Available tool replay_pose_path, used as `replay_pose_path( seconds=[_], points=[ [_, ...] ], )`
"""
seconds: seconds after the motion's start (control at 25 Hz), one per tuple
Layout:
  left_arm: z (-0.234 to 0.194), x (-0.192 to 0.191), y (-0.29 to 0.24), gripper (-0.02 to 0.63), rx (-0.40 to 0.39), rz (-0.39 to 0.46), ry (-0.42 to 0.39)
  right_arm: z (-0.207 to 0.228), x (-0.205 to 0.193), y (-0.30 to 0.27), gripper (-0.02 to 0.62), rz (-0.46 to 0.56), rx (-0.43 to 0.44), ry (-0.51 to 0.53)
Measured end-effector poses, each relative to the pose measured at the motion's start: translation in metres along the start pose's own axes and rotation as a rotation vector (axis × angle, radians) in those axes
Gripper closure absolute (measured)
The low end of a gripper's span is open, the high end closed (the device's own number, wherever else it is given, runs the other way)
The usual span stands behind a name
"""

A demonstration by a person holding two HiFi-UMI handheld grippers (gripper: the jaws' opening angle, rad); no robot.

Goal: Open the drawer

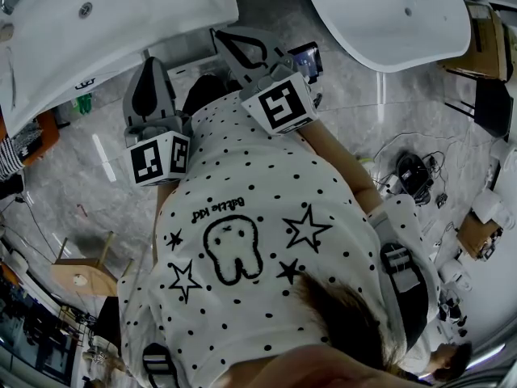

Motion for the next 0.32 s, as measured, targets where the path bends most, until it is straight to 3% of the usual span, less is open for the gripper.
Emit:
replay_pose_path(
  seconds=[0.32],
  points=[
    [0.0005, 0.0011, -0.0008, 0.601, 0.004, 0.000, 0.005, 0.0015, 0.0004, 0.0005, 0.581, -0.001, 0.003, 0.000]
  ],
)
Point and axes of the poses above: the fingertips, and each gripper's own axes: y backward along the fingers, z to its right, x out of its top, the point moved 9 cm from there along y, backward along the fingers, and after that the axes turned 13 degrees about y, right-handed, at the moved point
